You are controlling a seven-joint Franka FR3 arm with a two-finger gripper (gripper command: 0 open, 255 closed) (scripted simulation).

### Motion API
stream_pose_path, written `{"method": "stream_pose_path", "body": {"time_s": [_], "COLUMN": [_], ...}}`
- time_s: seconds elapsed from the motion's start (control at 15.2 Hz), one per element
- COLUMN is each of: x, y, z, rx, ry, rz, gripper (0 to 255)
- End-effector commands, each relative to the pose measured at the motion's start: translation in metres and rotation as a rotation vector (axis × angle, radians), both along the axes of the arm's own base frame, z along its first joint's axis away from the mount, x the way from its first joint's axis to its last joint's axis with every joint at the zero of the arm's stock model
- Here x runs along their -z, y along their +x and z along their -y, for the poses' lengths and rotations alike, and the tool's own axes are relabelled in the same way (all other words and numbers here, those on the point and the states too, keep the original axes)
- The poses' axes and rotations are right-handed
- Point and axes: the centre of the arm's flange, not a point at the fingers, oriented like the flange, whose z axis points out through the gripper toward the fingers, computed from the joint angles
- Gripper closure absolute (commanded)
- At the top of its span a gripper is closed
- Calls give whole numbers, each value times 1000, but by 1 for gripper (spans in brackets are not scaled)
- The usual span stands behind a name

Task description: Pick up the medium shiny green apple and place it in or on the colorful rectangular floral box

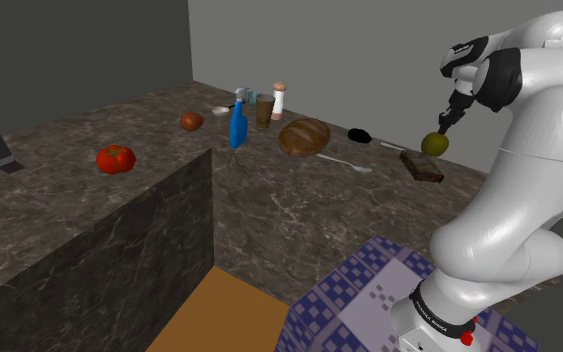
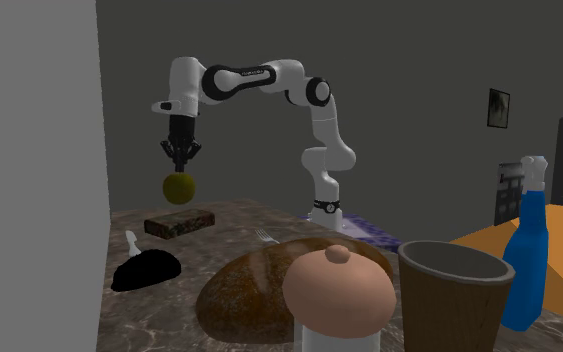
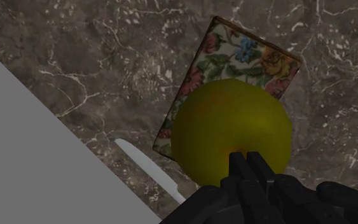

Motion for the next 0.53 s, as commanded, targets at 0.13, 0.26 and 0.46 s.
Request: {"method": "stream_pose_path", "body": {"time_s": [0.13, 0.26, 0.46], "x": [22, 30, 30], "y": [0, 0, 0], "z": [0, 0, 0], "rx": [0, 0, 0], "ry": [-1, -1, -1], "rz": [0, 0, 0], "gripper": [255, 255, 255]}}
